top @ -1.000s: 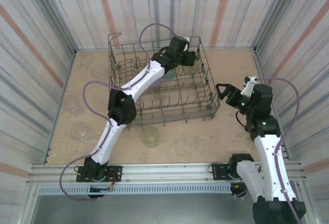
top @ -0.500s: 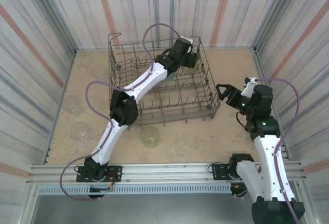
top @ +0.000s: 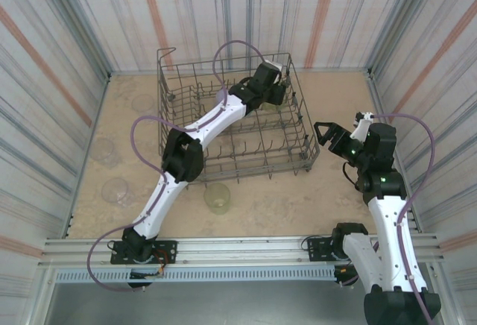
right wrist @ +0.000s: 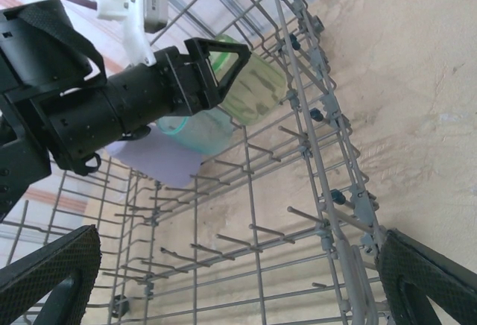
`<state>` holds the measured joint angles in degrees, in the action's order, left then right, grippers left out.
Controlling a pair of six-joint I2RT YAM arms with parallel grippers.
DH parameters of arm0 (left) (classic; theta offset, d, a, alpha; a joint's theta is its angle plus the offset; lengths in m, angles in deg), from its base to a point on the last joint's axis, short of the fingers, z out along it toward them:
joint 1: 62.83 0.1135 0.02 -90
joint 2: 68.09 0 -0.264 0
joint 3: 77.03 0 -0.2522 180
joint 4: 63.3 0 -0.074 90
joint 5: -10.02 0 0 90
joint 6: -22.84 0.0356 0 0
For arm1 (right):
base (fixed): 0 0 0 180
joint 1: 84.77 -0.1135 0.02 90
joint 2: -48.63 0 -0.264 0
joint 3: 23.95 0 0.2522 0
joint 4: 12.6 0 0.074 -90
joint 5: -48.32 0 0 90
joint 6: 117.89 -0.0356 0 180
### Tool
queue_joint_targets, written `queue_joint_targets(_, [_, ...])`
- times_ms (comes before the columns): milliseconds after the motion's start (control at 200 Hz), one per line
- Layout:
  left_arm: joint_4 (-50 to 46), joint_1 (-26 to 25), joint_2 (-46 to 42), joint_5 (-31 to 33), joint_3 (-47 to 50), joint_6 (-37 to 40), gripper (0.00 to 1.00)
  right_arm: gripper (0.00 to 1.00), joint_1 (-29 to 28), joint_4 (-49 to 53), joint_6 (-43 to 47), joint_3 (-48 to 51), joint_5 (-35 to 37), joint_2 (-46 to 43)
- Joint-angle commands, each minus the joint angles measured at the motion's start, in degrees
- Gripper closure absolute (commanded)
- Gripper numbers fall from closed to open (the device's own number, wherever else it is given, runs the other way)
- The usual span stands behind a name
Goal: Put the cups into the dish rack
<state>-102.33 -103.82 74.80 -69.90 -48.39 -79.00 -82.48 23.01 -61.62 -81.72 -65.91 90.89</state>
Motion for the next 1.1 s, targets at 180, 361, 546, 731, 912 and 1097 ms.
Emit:
queue_joint_targets(180, [2.3,-0.2,0.8,1.6,2.6,-0.1,1.00,0.01,0.4,-1.0,1.3,0.8,-1.2,-1.0])
queue_joint_targets(361, [3.0,-0.1,1.2,3.8,3.8,-1.9,0.89,0.01,0.6,-1.1,1.0,1.0,-1.2,-1.0])
queue_joint_targets(546, [3.7,-0.1,0.5,4.4,5.1,-1.3,0.66,0.01,0.7,-1.0,1.0,0.9,-1.3,-1.5])
queue_joint_targets(731, [7.0,-0.1,-2.4,3.4,9.2,-1.3,0.53,0.01,1.0,-0.9,0.8,0.9,-1.6,-1.6])
queue_joint_targets(912, [8.0,-0.1,-4.3,1.8,10.6,-2.3,0.34,0.01,1.2,-0.8,0.7,0.4,-1.9,-1.5])
queue_joint_targets(1097, [7.4,-0.1,-5.1,0.8,10.9,-2.7,0.16,0.01,1.3,-0.5,0.5,0.1,-2.0,-1.5])
